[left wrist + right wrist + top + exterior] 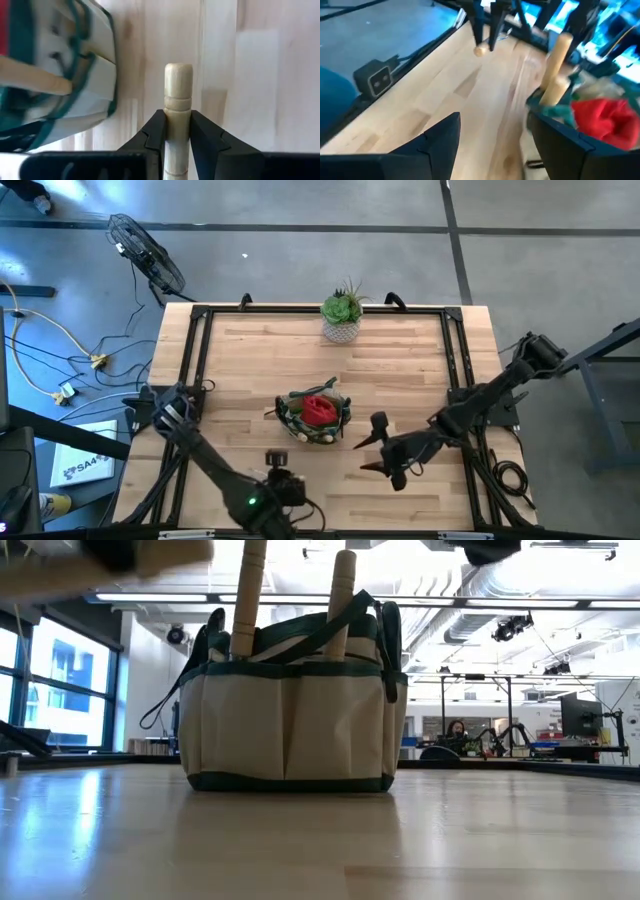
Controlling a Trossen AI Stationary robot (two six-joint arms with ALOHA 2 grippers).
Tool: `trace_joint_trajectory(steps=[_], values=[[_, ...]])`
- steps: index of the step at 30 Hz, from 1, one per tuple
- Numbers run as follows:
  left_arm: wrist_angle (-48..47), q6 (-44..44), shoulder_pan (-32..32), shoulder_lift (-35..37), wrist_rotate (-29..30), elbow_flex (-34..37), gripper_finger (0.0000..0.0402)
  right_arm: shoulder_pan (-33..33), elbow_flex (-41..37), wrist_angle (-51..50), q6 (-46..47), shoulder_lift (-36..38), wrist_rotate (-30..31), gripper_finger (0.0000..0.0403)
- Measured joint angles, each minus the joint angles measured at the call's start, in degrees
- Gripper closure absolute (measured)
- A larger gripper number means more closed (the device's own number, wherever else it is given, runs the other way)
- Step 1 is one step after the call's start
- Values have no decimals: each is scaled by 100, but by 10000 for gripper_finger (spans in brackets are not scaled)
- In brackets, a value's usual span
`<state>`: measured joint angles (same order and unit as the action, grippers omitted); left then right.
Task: Pick & Place Garden tools in Gardening bag
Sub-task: Put the light brown hand rake into the white gardening bag
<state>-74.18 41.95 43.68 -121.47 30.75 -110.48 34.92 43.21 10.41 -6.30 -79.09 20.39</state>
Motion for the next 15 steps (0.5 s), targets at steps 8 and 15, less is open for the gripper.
trace_joint_trajectory(steps=[8, 15], values=[[-83, 571, 349, 6, 875, -288, 349, -219, 1, 382, -875, 120, 417, 170], [-124, 936, 409, 8, 843, -310, 349, -703, 171, 38, -502, 136, 106, 170]])
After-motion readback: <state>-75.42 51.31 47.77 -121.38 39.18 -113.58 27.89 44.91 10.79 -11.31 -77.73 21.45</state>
